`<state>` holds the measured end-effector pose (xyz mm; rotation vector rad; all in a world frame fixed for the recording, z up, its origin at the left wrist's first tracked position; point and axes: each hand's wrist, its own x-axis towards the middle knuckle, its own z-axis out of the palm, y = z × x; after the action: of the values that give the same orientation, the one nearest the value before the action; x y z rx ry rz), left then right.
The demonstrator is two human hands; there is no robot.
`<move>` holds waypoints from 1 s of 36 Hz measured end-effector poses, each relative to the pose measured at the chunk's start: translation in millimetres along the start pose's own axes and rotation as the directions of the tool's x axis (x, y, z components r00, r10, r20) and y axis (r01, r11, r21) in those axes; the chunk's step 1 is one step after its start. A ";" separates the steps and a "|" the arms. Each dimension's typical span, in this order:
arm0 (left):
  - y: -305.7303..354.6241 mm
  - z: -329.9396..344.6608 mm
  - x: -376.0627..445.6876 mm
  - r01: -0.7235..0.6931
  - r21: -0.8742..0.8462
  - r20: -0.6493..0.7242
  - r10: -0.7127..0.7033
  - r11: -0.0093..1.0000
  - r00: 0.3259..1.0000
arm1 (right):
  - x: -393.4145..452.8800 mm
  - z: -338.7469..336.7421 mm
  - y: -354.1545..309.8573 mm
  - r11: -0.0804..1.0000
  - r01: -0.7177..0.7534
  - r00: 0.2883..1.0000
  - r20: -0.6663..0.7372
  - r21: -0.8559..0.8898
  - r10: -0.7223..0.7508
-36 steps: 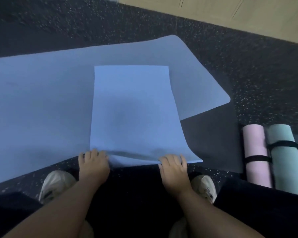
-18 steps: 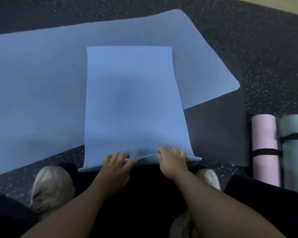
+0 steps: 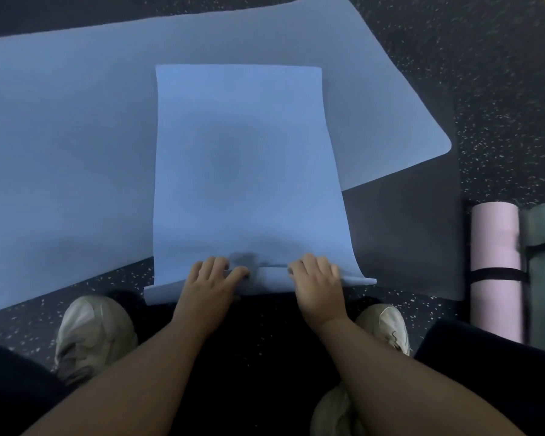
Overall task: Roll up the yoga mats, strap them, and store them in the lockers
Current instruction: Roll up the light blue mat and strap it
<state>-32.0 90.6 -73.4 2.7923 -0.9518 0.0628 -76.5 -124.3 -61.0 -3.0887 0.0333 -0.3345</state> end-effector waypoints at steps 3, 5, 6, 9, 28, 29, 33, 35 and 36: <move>3.6 0.9 -4.5 0.011 0.029 -0.072 -0.009 1.000 0.997 | -6.4 -0.7 3.3 0.998 -0.025 1.000 0.016 0.057 0.024; 6.4 3.7 -6.1 0.029 0.049 -0.108 -0.024 0.998 0.994 | -10.5 -1.1 5.8 0.998 -0.023 0.998 0.065 0.061 0.019; 6.8 5.3 -7.0 0.040 0.061 -0.122 -0.032 0.997 0.992 | -10.5 -1.3 6.2 0.998 -0.030 0.994 0.103 0.054 0.024; 6.1 7.1 -9.8 0.058 0.107 -0.124 -0.045 0.993 0.991 | -7.4 0.1 6.0 0.997 -0.055 0.985 0.167 0.047 0.047; -2.4 5.7 -15.2 0.175 0.087 0.096 -0.183 0.981 0.978 | -15.5 25.3 11.4 0.994 -0.038 0.986 0.157 -0.104 0.054; -2.7 4.6 -14.7 0.161 0.092 0.090 -0.169 0.983 0.982 | -16.3 24.4 11.4 0.994 -0.039 0.988 0.142 -0.107 0.054; -5.6 1.2 -12.6 0.096 0.097 0.066 -0.103 0.991 0.993 | -21.7 24.5 10.7 0.989 -0.055 0.996 0.062 -0.137 0.064; -9.7 0.1 -12.7 0.067 0.090 0.041 -0.071 0.994 0.997 | -23.5 24.0 9.3 0.991 -0.048 0.999 0.021 -0.124 0.050; -13.3 -0.5 -12.8 0.053 0.083 0.027 -0.056 0.995 0.998 | -24.2 23.2 7.8 0.994 -0.029 1.000 0.007 -0.105 0.030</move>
<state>-34.1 108.6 -76.4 2.9009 -0.8985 0.0548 -95.3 -130.7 -89.1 -3.1901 0.0991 -0.3284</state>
